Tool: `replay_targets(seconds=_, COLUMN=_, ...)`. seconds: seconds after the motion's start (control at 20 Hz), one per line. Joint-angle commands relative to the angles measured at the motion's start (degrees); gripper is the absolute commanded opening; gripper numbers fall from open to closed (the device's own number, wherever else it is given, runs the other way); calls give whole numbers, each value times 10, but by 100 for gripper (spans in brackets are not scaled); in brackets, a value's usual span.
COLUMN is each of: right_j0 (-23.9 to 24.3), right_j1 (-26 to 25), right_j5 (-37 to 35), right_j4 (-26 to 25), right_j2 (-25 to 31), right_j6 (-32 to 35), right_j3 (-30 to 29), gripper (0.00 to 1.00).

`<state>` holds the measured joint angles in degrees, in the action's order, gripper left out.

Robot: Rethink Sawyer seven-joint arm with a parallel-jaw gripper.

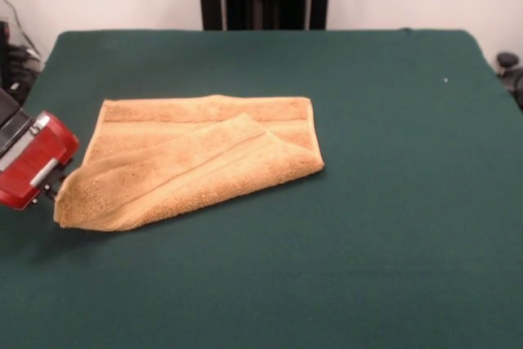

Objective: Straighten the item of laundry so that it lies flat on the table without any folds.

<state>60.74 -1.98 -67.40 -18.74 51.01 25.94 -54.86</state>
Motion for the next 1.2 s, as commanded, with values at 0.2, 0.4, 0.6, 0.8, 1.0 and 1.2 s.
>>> replay_targets(seconds=0.2, right_j0=-42, right_j1=-53, right_j5=-11, right_j4=43, right_j2=11, right_j6=-20, right_j3=-39, gripper=0)
replay_targets(seconds=0.4, right_j0=-36, right_j1=-72, right_j5=-8, right_j4=85, right_j2=23, right_j6=19, right_j3=-53, gripper=0)
replay_targets(seconds=0.6, right_j0=-48, right_j1=-80, right_j5=0, right_j4=102, right_j2=12, right_j6=27, right_j3=-43, gripper=0)
replay_targets(seconds=0.8, right_j0=-57, right_j1=-77, right_j5=16, right_j4=107, right_j2=-1, right_j6=40, right_j3=-42, gripper=0)
replay_targets(seconds=1.0, right_j0=-56, right_j1=-93, right_j5=15, right_j4=132, right_j2=8, right_j6=52, right_j3=-39, gripper=0)
replay_targets(seconds=1.2, right_j0=-54, right_j1=-113, right_j5=8, right_j4=176, right_j2=22, right_j6=80, right_j3=-41, gripper=0)
